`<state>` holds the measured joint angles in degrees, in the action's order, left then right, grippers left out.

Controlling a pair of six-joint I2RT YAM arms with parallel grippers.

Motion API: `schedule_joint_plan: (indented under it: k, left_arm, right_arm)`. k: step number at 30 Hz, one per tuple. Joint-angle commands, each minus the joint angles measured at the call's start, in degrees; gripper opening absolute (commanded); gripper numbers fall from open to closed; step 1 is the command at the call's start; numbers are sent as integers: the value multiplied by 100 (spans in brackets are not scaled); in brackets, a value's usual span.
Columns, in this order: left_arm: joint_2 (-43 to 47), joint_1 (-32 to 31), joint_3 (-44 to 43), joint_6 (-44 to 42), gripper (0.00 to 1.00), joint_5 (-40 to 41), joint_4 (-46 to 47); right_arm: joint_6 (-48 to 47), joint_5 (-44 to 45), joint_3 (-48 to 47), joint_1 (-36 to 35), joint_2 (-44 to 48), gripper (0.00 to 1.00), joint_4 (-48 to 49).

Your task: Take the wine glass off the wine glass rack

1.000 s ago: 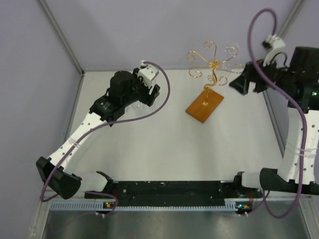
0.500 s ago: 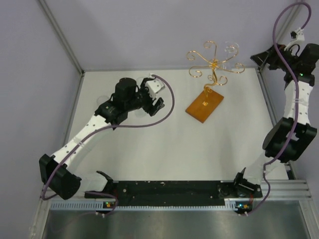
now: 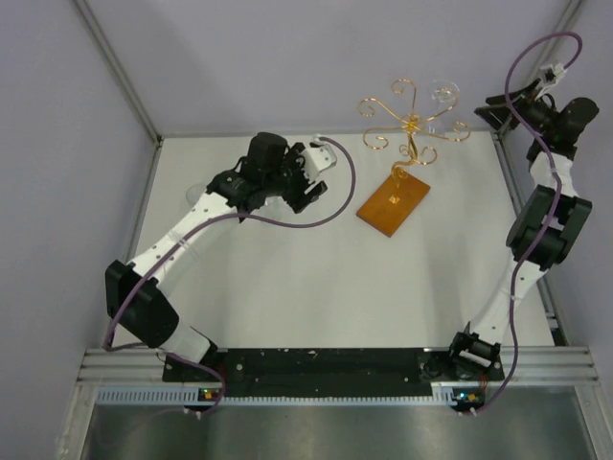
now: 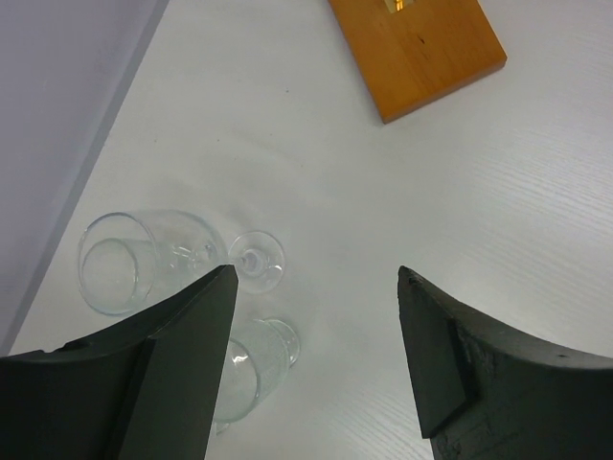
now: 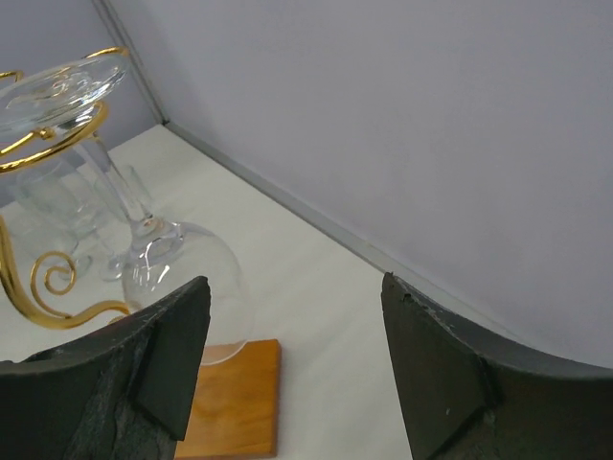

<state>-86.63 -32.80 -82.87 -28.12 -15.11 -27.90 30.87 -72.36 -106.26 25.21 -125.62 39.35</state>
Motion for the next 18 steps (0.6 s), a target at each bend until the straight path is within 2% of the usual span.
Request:
schedule_joint_plan:
  k: [1,4,6,18]
  left_arm:
    - [-152,-139,-361,-431,73,315,-575]
    - [-223,-166,-423,-545,73,483,-856]
    - [-275,-192,-423,-572,73,640,-980]
    - [-521,-333,-625,-607,73,817,-1104]
  right_arm:
    - [1216,-945,-510,-183,-216,70,2432]
    - [2218,-1271,-598,-367,-419,69,3681]
    - [2336,-1351,-528,-473,-428,67,4009]
    - [2300,-1149,-677,-1000,-744,61,4168]
